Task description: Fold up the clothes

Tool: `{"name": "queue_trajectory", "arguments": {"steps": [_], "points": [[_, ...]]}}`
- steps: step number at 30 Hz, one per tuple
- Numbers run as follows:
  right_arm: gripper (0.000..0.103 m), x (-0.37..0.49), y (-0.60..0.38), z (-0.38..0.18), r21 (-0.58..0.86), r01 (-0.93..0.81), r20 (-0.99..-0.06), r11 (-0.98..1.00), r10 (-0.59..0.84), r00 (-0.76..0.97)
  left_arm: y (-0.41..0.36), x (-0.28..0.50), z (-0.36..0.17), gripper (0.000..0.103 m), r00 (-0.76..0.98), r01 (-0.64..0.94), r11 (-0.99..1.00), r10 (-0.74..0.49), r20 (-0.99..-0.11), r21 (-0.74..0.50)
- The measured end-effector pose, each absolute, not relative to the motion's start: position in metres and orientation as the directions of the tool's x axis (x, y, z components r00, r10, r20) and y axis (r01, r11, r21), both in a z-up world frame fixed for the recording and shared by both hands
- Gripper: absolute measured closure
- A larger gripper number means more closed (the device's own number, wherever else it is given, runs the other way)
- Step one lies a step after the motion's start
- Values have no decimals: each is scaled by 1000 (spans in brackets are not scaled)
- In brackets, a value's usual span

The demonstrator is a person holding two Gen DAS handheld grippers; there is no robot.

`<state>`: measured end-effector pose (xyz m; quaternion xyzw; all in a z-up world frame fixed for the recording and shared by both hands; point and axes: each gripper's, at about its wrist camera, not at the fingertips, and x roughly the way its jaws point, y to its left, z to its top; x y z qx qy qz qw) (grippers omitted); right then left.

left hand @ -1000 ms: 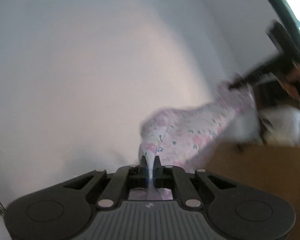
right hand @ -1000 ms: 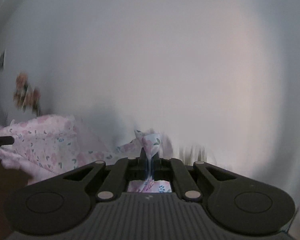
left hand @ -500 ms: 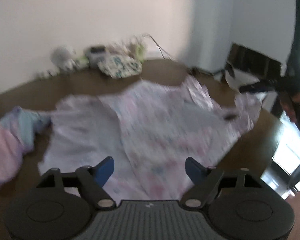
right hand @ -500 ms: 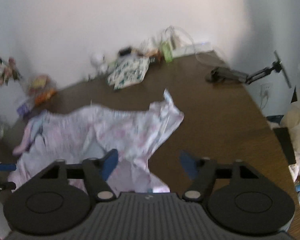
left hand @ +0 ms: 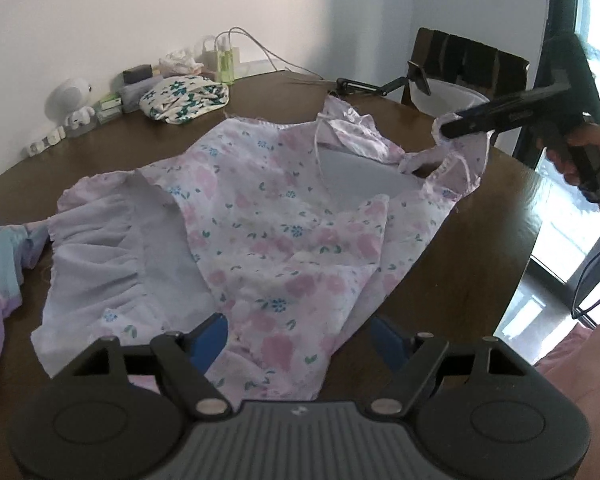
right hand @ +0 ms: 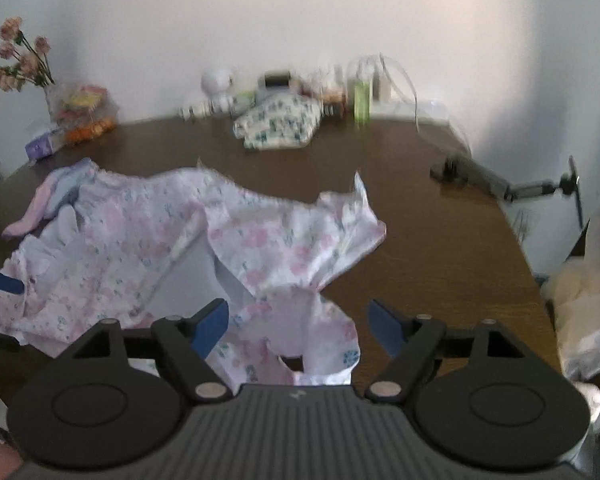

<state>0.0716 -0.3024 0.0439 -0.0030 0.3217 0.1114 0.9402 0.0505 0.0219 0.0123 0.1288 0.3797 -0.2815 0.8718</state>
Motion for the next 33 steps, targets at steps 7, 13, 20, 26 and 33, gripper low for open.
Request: {"name": "queue_trajectory", "arguments": {"steps": [7,13,20,26,33], "points": [[29,67,-243,51,76,-512,-615,856,444,652,39,74,20,25,551,543,835,-436,-712,-92],[50,107,-213,15,136,-605,-723,784,496,480,61,90,16,33,540,458,873,-420,-730,-164],[60,119,-211,2,207,-646,-735,735,553,393,65,107,6,43,493,466,862,-438,-752,-197],[99,116,-213,3,248,-672,-740,698,584,334,54,122,3,51,487,458,866,-433,-759,-199],[100,82,-224,18,300,-739,-700,603,666,259,54,130,1,86,509,413,891,-396,-764,-186]]}}
